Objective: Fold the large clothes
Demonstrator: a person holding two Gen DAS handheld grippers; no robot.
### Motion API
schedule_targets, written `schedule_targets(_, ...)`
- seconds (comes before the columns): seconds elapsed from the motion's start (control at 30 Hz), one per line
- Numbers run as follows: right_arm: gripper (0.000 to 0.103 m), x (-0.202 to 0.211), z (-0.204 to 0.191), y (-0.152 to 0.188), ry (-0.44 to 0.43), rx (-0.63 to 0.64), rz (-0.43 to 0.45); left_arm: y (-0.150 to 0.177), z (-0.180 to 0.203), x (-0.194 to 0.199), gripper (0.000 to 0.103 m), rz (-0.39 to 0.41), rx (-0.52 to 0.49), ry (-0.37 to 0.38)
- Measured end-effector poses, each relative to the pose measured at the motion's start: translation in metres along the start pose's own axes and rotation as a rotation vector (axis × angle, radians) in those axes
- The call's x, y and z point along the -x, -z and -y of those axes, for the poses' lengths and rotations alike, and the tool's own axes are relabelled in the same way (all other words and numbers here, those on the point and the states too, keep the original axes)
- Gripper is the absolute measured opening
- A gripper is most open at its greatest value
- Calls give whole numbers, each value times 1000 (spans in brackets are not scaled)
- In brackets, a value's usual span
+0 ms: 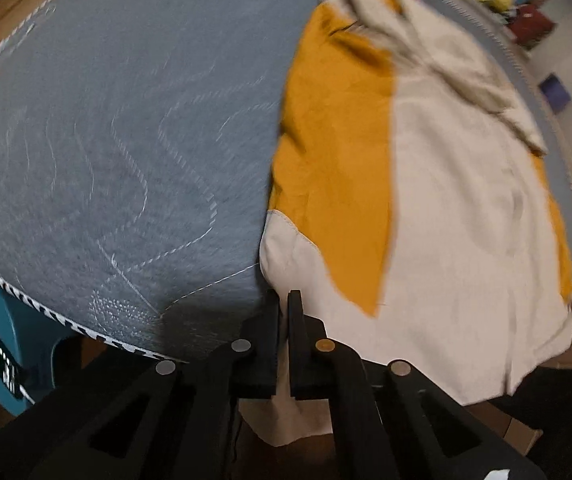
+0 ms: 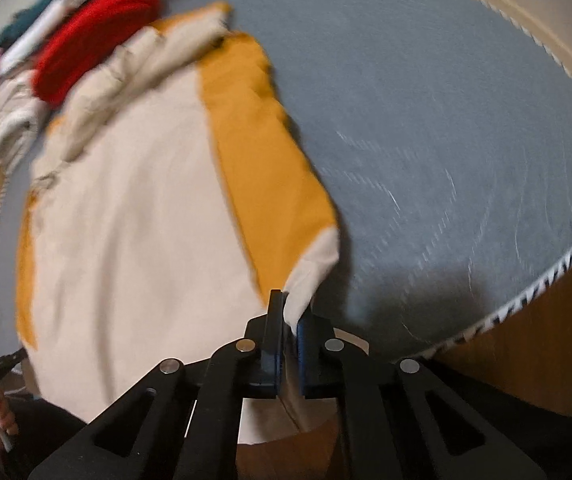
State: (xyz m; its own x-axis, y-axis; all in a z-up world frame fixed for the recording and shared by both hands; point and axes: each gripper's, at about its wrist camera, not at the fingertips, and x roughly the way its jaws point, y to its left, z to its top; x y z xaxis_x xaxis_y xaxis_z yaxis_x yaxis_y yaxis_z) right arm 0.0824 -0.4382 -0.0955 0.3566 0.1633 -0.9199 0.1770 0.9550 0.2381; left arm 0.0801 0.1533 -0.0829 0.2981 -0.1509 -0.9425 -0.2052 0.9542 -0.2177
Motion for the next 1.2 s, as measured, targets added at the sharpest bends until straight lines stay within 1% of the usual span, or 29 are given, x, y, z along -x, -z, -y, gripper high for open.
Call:
schedule_targets(0.13,4,46,-11,-7,-85,23,104,1,16,46,1,83,-86,78)
schedule_targets(0.37,3,119,-17,-10,-188,29,202,6,31,120,1,181,-182,188)
schedule_targets(0.43,2,137,-16,-7,-223,20,223,8,33,135,1,187,-198,215)
schedule_targets(0.57,2,178,-14,0,-257,40,265,19,29,163,1,182,-235,253)
schedule_targets(0.67,2,207,-11,10,-280,53,283,28,18,182,1,178,-227,279)
schedule_targets(0.77,2,233,-6,22,-299,66,302,26,8,194,1,175,-185,303)
schedule_targets(0.8,2,240,-5,24,-302,70,309,22,4,196,1,169,-160,312)
schedule_targets(0.87,2,246,-1,22,-307,63,305,8,3,195,1,169,-144,321)
schedule_targets(0.97,2,238,-1,0,-297,65,309,-28,6,179,1,167,-127,306)
schedule_targets(1.0,2,231,-4,-14,-283,68,311,-45,9,168,1,166,-129,297)
schedule_targets(1.03,2,222,-6,-30,-286,63,306,-58,9,160,1,162,-126,286)
schedule_targets(1.07,2,214,-9,-43,-290,63,304,-79,12,143,1,151,-120,271)
schedule_targets(1.17,2,168,-24,-101,-246,86,278,-128,14,100,1,119,-101,246)
schedule_targets(1.2,2,155,-26,-116,-245,80,267,-143,12,85,1,106,-86,237)
